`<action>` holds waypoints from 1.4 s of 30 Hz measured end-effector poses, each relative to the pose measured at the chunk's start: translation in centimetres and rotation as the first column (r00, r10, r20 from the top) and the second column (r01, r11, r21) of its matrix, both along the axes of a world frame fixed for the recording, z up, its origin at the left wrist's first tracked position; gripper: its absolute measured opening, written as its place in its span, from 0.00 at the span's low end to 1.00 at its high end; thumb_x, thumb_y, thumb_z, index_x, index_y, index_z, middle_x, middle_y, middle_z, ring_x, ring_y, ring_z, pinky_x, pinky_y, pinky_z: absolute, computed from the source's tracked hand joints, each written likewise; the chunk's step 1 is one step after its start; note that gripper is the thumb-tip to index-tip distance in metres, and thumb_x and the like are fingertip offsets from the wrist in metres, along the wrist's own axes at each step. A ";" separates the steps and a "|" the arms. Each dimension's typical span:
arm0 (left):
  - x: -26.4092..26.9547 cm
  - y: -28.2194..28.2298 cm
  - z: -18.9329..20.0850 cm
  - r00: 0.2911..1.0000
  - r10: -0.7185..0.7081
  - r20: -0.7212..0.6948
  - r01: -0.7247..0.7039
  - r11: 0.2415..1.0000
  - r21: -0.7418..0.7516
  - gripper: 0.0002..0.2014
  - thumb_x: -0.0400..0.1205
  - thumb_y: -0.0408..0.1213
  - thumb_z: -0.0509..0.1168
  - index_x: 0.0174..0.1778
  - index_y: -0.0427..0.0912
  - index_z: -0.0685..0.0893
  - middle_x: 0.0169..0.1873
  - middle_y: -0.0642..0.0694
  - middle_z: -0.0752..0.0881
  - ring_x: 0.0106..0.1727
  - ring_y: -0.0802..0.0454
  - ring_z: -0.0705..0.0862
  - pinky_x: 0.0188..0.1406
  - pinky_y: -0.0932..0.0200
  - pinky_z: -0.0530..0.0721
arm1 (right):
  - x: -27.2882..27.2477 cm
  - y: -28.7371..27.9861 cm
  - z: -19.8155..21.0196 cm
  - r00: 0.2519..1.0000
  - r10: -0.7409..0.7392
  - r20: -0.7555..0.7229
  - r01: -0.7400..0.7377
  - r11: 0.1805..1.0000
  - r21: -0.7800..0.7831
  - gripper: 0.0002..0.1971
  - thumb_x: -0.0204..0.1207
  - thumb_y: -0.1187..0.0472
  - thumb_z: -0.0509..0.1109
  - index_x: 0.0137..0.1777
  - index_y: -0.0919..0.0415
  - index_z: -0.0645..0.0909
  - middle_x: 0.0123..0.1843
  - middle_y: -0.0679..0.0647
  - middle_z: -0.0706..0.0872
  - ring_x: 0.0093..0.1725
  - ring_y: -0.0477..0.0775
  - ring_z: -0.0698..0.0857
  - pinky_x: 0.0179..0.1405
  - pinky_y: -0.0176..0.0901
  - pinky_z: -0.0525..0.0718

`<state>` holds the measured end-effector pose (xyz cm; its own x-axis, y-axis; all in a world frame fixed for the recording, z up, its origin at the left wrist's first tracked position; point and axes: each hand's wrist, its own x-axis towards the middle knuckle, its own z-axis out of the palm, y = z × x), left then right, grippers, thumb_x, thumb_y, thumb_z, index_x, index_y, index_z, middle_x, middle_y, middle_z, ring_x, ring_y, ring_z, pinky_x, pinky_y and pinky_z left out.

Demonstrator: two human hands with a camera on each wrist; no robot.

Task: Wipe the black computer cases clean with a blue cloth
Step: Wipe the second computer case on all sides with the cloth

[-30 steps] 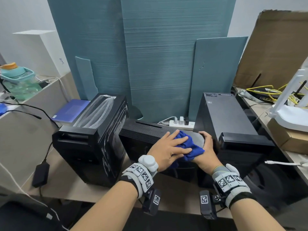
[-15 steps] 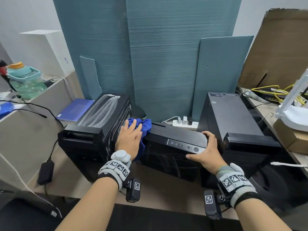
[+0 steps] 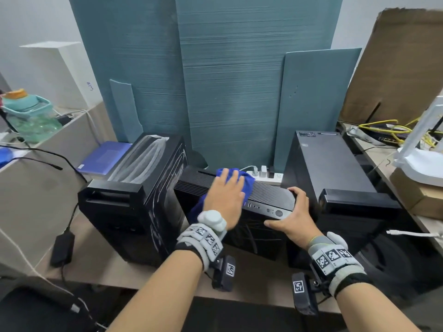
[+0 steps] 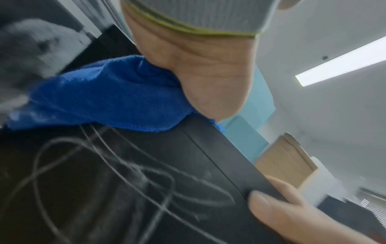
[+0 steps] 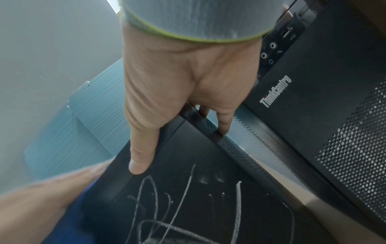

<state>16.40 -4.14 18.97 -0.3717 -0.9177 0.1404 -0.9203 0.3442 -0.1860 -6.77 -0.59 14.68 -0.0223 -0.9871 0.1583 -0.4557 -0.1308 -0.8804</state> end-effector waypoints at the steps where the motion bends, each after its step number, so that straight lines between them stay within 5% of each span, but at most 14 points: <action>1: -1.7 0.2 -0.4 0.998 -0.056 0.017 0.056 0.998 0.011 0.30 0.90 0.45 0.39 0.85 0.34 0.61 0.85 0.35 0.62 0.86 0.31 0.55 0.84 0.37 0.55 | 0.0 -0.1 -0.1 1.000 -0.002 0.002 0.002 1.000 -0.005 0.55 0.52 0.60 0.93 0.74 0.46 0.62 0.68 0.48 0.65 0.65 0.38 0.73 0.74 0.40 0.72; 3: -4.5 1.1 -0.5 0.988 -0.145 0.043 0.143 0.988 0.053 0.32 0.89 0.45 0.34 0.86 0.34 0.60 0.86 0.35 0.61 0.88 0.34 0.51 0.85 0.37 0.52 | 0.0 -0.1 -0.2 1.000 0.004 0.005 -0.004 1.000 -0.015 0.55 0.51 0.58 0.94 0.73 0.44 0.62 0.68 0.47 0.65 0.66 0.36 0.73 0.73 0.41 0.73; 7: -4.6 2.0 0.2 0.967 -0.235 -0.101 0.240 0.970 0.035 0.28 0.89 0.53 0.47 0.87 0.52 0.63 0.87 0.48 0.63 0.88 0.40 0.55 0.85 0.40 0.55 | -0.2 0.0 -0.4 1.000 0.011 -0.001 -0.011 1.000 -0.022 0.55 0.51 0.53 0.94 0.73 0.38 0.60 0.69 0.45 0.65 0.70 0.46 0.76 0.73 0.45 0.76; 12: 3.7 -1.2 -0.1 0.987 0.066 -0.148 -0.057 0.996 0.063 0.34 0.83 0.70 0.43 0.86 0.66 0.57 0.88 0.53 0.59 0.88 0.43 0.51 0.84 0.34 0.51 | -0.2 0.0 0.0 1.000 0.008 -0.025 -0.009 1.000 -0.004 0.56 0.51 0.57 0.93 0.75 0.46 0.62 0.68 0.48 0.65 0.68 0.45 0.73 0.77 0.44 0.72; 16: 9.5 -4.0 0.3 0.946 0.261 -0.194 -0.231 0.959 0.163 0.35 0.85 0.70 0.42 0.88 0.65 0.51 0.89 0.53 0.49 0.89 0.45 0.42 0.87 0.37 0.43 | -0.2 0.0 0.1 0.999 0.020 -0.033 -0.019 1.000 0.023 0.55 0.53 0.55 0.93 0.75 0.44 0.61 0.68 0.46 0.64 0.68 0.44 0.73 0.76 0.41 0.71; 19: 8.8 -4.7 0.1 0.943 0.308 -0.123 -0.292 0.948 0.129 0.33 0.87 0.64 0.40 0.89 0.57 0.52 0.89 0.47 0.51 0.89 0.37 0.43 0.87 0.37 0.46 | -0.1 0.1 0.3 1.000 0.018 -0.016 -0.018 0.999 0.028 0.54 0.54 0.57 0.93 0.74 0.43 0.61 0.68 0.46 0.64 0.68 0.44 0.73 0.76 0.42 0.72; 25: 1.2 -2.7 -0.4 0.984 0.145 -0.106 -0.143 0.989 0.032 0.34 0.88 0.58 0.38 0.89 0.45 0.53 0.88 0.42 0.56 0.88 0.33 0.44 0.86 0.35 0.48 | 0.1 0.1 0.2 1.000 0.015 0.006 -0.015 1.000 0.020 0.55 0.53 0.59 0.93 0.74 0.43 0.60 0.68 0.48 0.64 0.68 0.44 0.73 0.78 0.46 0.73; 29: -3.6 -0.9 -0.5 0.992 -0.039 -0.121 0.042 0.999 0.026 0.31 0.88 0.57 0.37 0.89 0.56 0.49 0.88 0.40 0.57 0.88 0.31 0.43 0.85 0.34 0.45 | 0.1 0.0 -0.1 1.000 -0.002 -0.011 0.002 1.000 0.009 0.56 0.51 0.56 0.93 0.75 0.46 0.60 0.68 0.47 0.64 0.69 0.45 0.73 0.77 0.49 0.75; 31: -5.8 0.1 -0.4 0.982 -0.142 -0.125 0.145 0.989 0.023 0.30 0.88 0.58 0.37 0.89 0.61 0.49 0.88 0.40 0.57 0.88 0.31 0.43 0.86 0.34 0.43 | 0.1 0.0 -0.4 1.000 -0.019 0.001 0.019 1.000 -0.002 0.57 0.50 0.53 0.92 0.75 0.41 0.58 0.71 0.47 0.64 0.71 0.47 0.74 0.77 0.52 0.77; 34: -8.1 1.4 -0.5 0.961 -0.249 -0.117 0.252 0.968 0.009 0.30 0.88 0.56 0.39 0.89 0.57 0.54 0.87 0.41 0.59 0.88 0.33 0.45 0.86 0.35 0.44 | 0.2 -0.1 -0.7 0.999 -0.015 0.044 0.015 1.000 0.004 0.54 0.55 0.51 0.88 0.72 0.28 0.54 0.76 0.48 0.65 0.75 0.49 0.75 0.77 0.58 0.78; 38: -6.8 1.1 -0.4 0.924 -0.369 -0.099 0.366 0.930 -0.044 0.28 0.89 0.52 0.43 0.88 0.54 0.59 0.86 0.44 0.63 0.88 0.36 0.52 0.85 0.37 0.51 | -0.3 0.0 -0.4 0.999 0.031 0.012 -0.031 0.999 0.021 0.54 0.51 0.47 0.90 0.70 0.36 0.56 0.74 0.52 0.66 0.73 0.47 0.77 0.74 0.55 0.81; 42: -1.9 -0.6 -0.2 0.972 -0.214 -0.096 0.211 0.977 -0.042 0.28 0.89 0.52 0.43 0.87 0.57 0.57 0.87 0.46 0.60 0.87 0.37 0.56 0.83 0.35 0.56 | -0.8 0.2 -0.3 0.999 0.032 -0.031 -0.031 0.999 0.044 0.58 0.47 0.43 0.90 0.73 0.39 0.55 0.72 0.50 0.65 0.73 0.49 0.75 0.78 0.56 0.77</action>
